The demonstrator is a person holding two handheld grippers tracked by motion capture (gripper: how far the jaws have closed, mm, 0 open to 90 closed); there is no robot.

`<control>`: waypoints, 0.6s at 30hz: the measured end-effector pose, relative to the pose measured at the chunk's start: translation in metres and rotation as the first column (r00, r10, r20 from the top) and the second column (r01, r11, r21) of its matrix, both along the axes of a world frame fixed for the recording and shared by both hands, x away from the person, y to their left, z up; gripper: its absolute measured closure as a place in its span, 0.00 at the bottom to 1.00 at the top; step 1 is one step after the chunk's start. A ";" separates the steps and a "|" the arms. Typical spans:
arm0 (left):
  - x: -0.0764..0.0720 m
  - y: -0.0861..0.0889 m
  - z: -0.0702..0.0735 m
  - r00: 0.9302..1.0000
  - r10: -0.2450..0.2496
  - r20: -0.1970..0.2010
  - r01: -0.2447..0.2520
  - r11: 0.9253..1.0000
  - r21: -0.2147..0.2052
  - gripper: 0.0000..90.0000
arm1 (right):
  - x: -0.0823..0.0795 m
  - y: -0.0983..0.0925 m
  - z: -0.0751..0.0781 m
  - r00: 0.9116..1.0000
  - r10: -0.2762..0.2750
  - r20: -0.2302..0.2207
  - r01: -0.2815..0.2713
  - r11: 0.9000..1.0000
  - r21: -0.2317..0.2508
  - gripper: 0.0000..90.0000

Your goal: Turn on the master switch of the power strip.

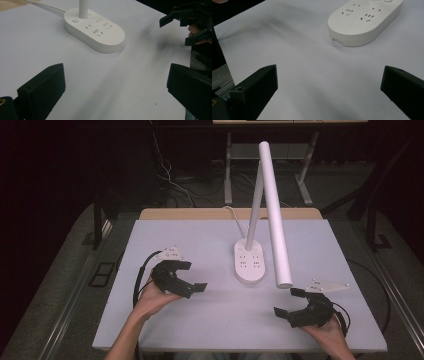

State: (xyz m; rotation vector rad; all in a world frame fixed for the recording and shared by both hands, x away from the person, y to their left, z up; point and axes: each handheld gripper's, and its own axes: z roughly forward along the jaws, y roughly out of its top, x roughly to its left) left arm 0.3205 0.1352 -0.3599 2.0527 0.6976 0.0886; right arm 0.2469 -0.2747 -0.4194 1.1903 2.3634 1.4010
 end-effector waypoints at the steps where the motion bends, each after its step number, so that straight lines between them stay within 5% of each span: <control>1: 0.001 -0.001 0.001 1.000 -0.002 -0.001 0.002 1.000 0.004 0.01 | 0.000 0.000 0.000 1.000 0.000 0.000 0.000 1.000 0.001 0.00; 18: 0.030 -0.017 0.012 1.000 -0.008 -0.002 0.008 0.999 0.039 0.01 | -0.001 0.000 0.000 1.000 0.003 -0.003 -0.003 1.000 0.000 0.00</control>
